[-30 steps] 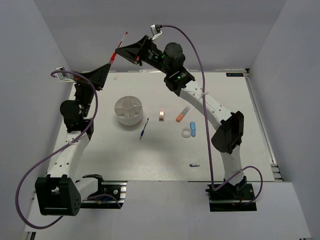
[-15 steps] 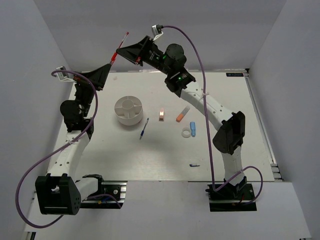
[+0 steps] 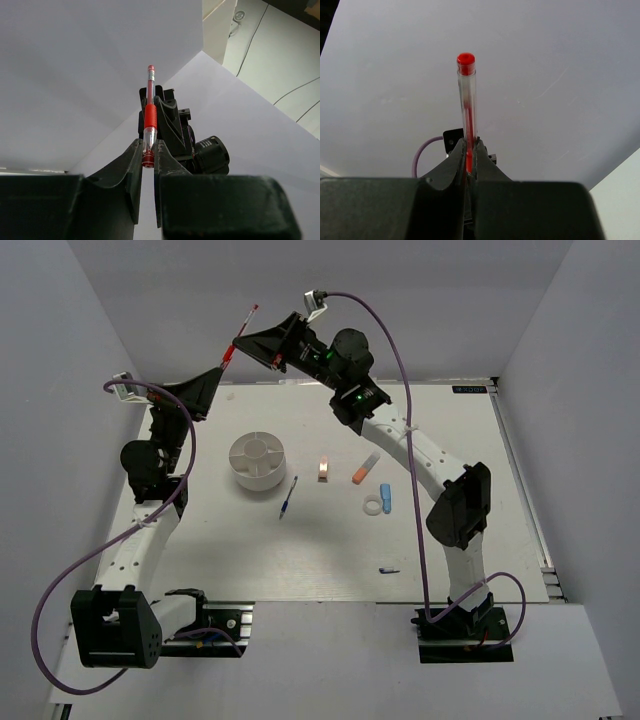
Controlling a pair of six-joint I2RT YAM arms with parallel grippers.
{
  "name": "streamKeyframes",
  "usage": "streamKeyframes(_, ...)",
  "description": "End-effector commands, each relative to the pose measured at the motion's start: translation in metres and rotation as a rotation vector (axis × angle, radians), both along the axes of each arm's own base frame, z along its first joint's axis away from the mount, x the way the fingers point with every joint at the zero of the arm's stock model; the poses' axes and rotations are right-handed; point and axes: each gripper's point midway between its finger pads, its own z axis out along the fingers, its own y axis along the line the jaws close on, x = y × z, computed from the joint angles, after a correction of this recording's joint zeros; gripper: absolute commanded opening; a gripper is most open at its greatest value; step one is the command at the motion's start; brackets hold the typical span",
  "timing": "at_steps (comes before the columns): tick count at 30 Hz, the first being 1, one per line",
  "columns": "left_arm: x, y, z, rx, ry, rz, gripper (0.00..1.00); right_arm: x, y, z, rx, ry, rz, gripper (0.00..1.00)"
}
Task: Sort the stationery into containers
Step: Close the pen cap on the pen.
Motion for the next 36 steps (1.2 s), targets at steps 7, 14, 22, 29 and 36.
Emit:
streamKeyframes(7,0.012,-0.002,0.0,-0.003,0.024,-0.001,0.0,-0.125,0.029,-0.006,-0.07,-0.059,0.399,0.0)
streamKeyframes(14,0.013,-0.001,0.0,-0.003,0.028,0.002,0.0,-0.129,0.033,-0.009,-0.073,-0.059,0.409,0.0)
streamKeyframes(22,0.007,-0.005,-0.009,0.023,0.055,-0.011,0.01,-0.108,0.017,-0.004,-0.077,-0.11,0.332,0.0)
streamKeyframes(29,-0.001,-0.009,-0.018,0.038,0.07,-0.037,0.3,-0.103,0.0,-0.008,-0.096,-0.119,0.301,0.0)
streamKeyframes(36,-0.004,-0.01,-0.015,0.041,0.061,-0.044,0.28,-0.098,-0.003,0.001,-0.076,-0.128,0.276,0.0)
